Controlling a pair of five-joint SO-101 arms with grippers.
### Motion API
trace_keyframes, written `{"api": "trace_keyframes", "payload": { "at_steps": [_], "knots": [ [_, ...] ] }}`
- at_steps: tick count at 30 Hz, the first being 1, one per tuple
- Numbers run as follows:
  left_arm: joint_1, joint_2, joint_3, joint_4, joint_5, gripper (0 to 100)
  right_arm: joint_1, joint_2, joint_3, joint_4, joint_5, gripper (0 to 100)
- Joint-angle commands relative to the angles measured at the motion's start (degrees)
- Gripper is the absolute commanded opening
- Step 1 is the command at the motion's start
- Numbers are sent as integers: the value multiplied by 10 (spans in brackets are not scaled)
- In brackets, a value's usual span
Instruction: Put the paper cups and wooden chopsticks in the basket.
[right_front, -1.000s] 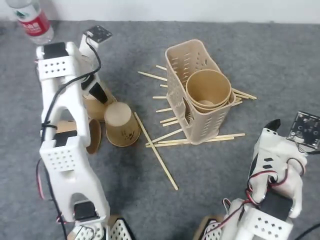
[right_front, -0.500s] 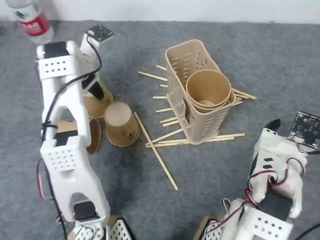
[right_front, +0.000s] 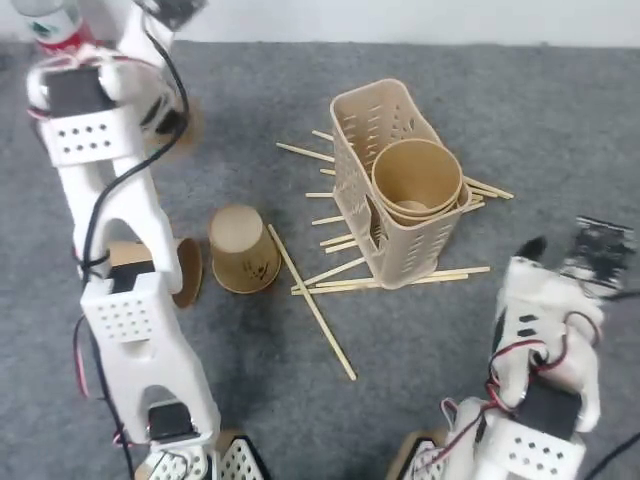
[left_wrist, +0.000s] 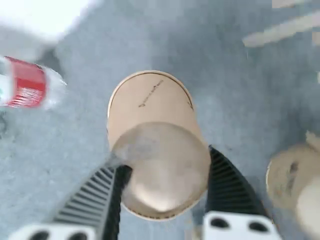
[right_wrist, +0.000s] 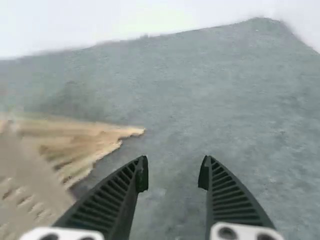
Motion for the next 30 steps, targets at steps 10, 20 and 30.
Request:
{"api": "trace_keyframes", "payload": {
  "at_steps": [10, 20, 30],
  "knots": [
    [60, -18, -237, 22, 316, 14, -156, 76, -178, 65, 73, 172],
    [185, -191, -73, 22, 476, 15, -156, 219, -281, 65, 58, 171],
    [251, -400, 148, 21, 487, 16, -206, 253, -409, 65, -49, 171]
  ]
}}
